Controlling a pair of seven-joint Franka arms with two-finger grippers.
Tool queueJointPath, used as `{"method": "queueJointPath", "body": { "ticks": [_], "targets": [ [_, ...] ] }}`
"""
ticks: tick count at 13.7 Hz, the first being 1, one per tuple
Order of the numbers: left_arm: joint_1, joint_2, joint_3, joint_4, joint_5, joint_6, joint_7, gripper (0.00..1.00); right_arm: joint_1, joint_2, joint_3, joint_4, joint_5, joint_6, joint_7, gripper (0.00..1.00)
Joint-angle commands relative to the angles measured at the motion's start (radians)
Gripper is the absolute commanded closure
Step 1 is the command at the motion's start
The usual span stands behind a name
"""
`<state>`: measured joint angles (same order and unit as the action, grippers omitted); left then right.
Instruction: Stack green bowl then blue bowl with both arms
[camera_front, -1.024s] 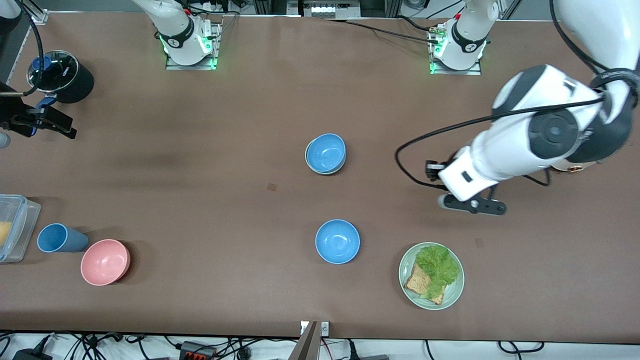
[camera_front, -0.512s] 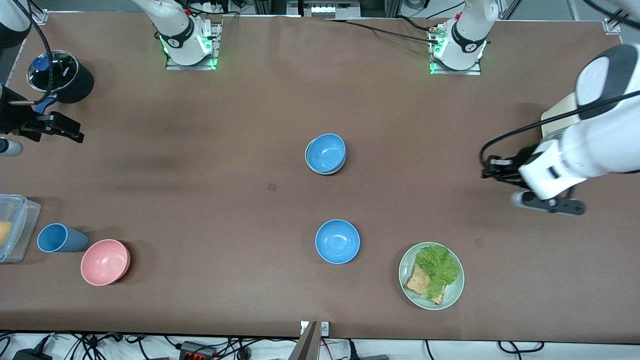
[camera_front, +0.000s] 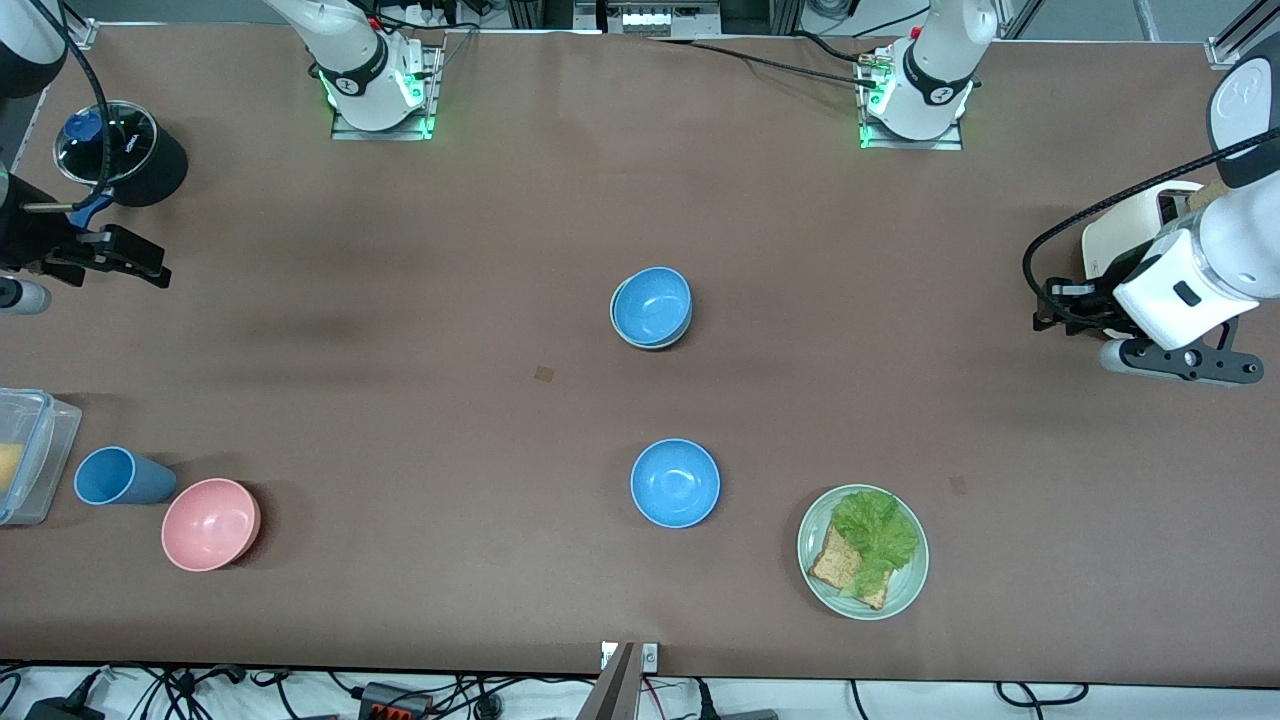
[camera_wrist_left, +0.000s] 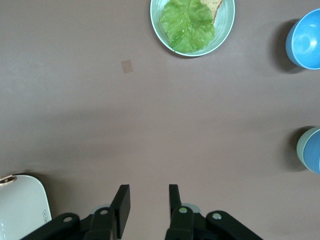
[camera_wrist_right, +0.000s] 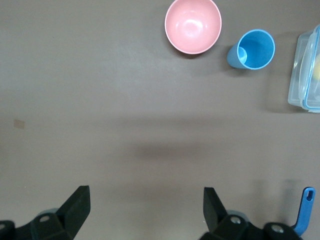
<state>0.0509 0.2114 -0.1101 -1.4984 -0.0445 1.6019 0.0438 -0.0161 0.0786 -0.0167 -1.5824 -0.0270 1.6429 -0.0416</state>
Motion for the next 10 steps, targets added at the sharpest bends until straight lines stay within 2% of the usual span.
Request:
{"method": "queueJointPath", "body": {
  "ticks": [1, 3, 4, 10],
  "targets": [
    [-0.008, -0.052, 0.021, -0.071, -0.012, 0.009, 0.016, 0.52, 0.019, 0.000, -0.002, 0.039, -0.002, -0.014, -0.009, 0.00],
    [-0.011, -0.061, 0.021, -0.072, -0.012, -0.005, 0.013, 0.46, 0.025, 0.000, 0.000, 0.042, -0.001, -0.015, -0.011, 0.00],
    [-0.009, -0.061, 0.021, -0.072, -0.012, -0.020, 0.013, 0.02, 0.027, 0.003, 0.000, 0.041, -0.001, -0.017, -0.011, 0.00],
    [-0.016, -0.060, 0.021, -0.065, -0.014, -0.025, -0.036, 0.00, 0.039, 0.035, -0.003, 0.041, 0.001, -0.018, -0.011, 0.00]
  ]
}}
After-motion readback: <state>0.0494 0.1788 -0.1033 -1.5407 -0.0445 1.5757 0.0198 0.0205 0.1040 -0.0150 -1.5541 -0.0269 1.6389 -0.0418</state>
